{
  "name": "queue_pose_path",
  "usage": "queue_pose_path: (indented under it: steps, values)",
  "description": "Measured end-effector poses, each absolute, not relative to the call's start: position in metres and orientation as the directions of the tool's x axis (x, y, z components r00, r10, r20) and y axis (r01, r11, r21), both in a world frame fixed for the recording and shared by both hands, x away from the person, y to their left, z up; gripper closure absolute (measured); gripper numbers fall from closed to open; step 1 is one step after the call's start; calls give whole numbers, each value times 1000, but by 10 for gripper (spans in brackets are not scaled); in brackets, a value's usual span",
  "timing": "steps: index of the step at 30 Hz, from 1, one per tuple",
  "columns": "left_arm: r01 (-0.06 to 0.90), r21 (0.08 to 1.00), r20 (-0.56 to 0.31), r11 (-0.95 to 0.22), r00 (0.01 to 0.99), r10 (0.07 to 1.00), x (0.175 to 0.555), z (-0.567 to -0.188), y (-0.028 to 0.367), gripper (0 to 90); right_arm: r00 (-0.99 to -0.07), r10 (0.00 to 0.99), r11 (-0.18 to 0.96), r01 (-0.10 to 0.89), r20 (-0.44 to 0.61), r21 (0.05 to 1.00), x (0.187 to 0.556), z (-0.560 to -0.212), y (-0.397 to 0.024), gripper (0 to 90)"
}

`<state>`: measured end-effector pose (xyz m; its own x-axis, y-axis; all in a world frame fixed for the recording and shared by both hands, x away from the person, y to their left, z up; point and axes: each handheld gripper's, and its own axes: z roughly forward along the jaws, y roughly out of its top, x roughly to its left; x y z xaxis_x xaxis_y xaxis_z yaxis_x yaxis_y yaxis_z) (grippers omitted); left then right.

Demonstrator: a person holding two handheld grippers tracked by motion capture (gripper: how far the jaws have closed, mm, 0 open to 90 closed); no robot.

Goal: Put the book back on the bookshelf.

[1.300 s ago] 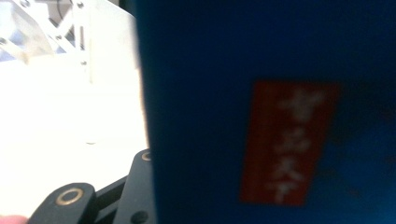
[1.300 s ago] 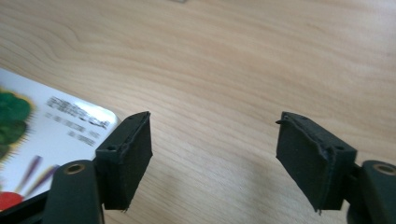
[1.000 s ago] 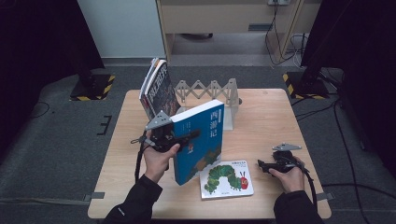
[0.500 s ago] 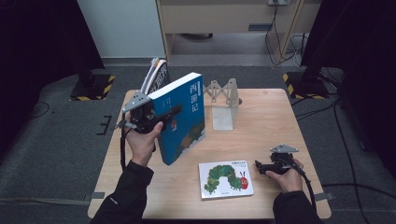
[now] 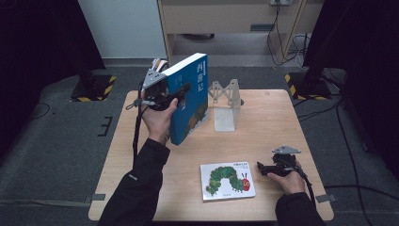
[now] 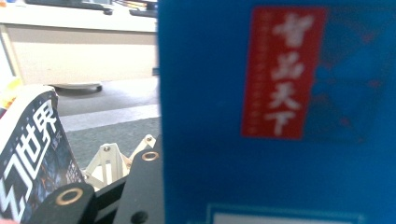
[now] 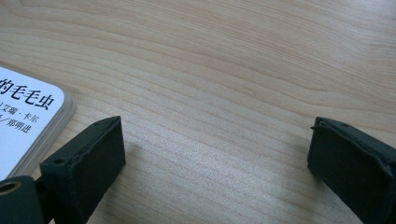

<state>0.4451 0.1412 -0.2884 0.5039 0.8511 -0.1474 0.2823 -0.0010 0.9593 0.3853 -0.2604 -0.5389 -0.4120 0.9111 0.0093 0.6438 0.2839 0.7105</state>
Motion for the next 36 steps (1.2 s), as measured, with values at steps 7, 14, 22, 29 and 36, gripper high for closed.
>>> queue_pose_path:
  steps: [7,14,22,29,36]
  values:
    - [310,951,-155,-3,485,861,472,-293,130,612,-413,911,286,642,6,711,385,-539,-261,44]
    - [324,946,-175,24,448,877,495,-296,125,612,-413,911,286,643,7,711,385,-539,-261,44]
    - [327,945,-172,33,407,897,516,-306,124,612,-413,911,286,642,7,711,385,-539,-261,43]
    - [336,941,-161,29,371,915,532,-319,118,611,-412,911,286,642,6,711,385,-539,-260,42]
    - [349,937,-175,36,377,910,543,-331,112,611,-412,911,285,644,8,710,385,-539,-260,42]
